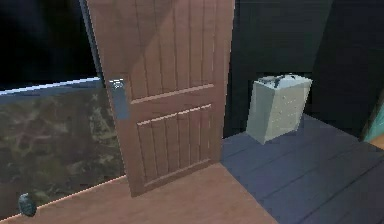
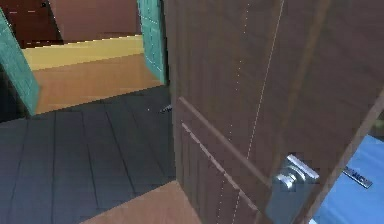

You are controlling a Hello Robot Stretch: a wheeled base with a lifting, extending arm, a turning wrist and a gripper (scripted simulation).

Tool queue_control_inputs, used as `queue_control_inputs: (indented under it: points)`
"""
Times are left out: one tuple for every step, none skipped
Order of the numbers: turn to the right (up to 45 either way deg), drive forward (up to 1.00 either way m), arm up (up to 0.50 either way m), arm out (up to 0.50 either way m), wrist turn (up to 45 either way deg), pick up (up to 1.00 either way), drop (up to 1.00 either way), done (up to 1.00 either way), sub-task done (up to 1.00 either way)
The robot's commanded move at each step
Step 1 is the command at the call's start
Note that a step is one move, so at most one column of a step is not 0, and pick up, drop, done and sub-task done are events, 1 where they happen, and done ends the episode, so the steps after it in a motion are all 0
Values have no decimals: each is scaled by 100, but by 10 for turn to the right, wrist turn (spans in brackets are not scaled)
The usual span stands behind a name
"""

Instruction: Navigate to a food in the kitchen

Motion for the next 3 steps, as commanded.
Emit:
queue_control_inputs:
  points:
    - [-450, 0, 0, 0, 0, 0, 0, 0, 0]
    - [-390, 0, 0, 0, 0, 0, 0, 0, 0]
    - [0, 15, 0, 0, 0, 0, 0, 0, 0]
